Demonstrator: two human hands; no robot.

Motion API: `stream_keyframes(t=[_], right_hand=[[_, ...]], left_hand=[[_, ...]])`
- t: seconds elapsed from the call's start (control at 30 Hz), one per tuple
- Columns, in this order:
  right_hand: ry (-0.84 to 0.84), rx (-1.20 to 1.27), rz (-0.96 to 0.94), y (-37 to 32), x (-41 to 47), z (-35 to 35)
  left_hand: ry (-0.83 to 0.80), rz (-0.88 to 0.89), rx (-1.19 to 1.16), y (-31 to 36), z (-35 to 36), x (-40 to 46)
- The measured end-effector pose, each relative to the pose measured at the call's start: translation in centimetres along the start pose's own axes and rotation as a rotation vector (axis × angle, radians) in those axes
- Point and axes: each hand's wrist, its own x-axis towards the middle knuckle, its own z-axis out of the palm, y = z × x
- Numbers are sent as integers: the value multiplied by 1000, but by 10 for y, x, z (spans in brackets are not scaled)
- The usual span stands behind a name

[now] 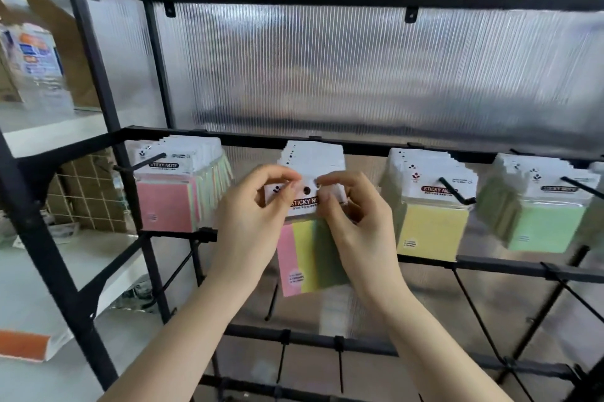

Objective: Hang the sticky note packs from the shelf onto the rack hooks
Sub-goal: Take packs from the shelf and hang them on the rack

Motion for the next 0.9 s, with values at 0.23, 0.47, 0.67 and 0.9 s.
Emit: stream_keyframes(t=[0.23, 0.47, 0.67, 0.9], right_hand=[[91, -198, -22, 8, -6, 6], [254, -372, -121, 22, -22, 18], [300, -236, 168, 23, -25, 21], [217, -222, 294, 21, -42, 22]], left_hand=[[63, 67, 98, -24, 9, 4], [84, 52, 25, -57, 3, -11], [-79, 21, -8, -76, -9, -27], [-181, 36, 17, -76, -9, -33]])
